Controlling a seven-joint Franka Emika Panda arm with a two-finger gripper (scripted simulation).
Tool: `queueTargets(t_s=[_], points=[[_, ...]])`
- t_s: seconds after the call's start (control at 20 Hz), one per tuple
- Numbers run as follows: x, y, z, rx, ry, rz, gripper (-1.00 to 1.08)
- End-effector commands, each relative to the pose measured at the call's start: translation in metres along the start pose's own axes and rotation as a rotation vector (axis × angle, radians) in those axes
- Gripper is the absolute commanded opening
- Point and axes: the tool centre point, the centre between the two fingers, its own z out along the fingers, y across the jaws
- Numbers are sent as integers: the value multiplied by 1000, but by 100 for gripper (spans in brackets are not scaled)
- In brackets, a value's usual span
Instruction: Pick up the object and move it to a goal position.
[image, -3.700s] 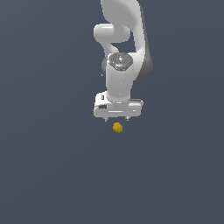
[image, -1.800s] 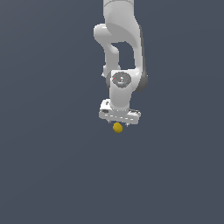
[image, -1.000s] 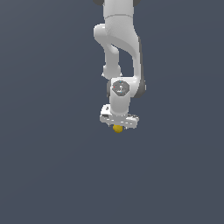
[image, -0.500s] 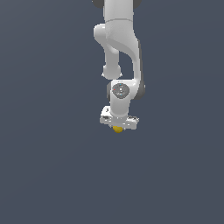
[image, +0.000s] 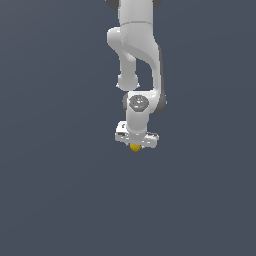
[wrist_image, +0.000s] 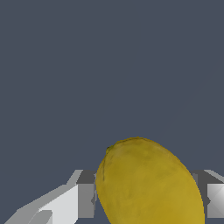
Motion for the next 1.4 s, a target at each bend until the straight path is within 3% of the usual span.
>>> queueTargets(t_s=[0.0,0.3,0.9,1.35], points=[[-4,-6,0,0,0,-2,-100],[-24,-38,-1,0,0,-2,-100],[-84,-136,-4,0,0,-1,-100],[-99,-162,-5,0,0,-1,-100]])
